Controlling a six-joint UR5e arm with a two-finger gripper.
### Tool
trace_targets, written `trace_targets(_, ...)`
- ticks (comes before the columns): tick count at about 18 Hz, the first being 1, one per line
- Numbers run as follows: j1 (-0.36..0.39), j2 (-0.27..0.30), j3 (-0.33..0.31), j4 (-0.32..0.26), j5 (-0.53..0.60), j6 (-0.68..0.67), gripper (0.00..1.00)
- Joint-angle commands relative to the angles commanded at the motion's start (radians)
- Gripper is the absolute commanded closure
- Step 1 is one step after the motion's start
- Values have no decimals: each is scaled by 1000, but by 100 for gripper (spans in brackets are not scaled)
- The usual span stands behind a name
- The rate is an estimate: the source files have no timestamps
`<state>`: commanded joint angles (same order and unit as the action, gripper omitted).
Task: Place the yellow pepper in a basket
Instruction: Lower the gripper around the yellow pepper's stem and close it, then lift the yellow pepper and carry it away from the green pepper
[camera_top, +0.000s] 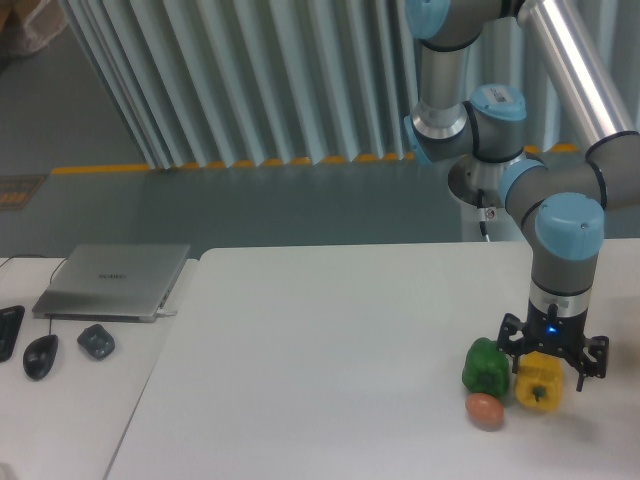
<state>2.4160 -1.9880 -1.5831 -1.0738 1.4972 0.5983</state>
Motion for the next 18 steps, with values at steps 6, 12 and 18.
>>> trace_targets(6,-3,-8,-18,8,3,6,0)
trace_targets(12,-3,-15,-18,9,17,9,13)
trace_targets(18,-3,-14,-17,5,48,9,56)
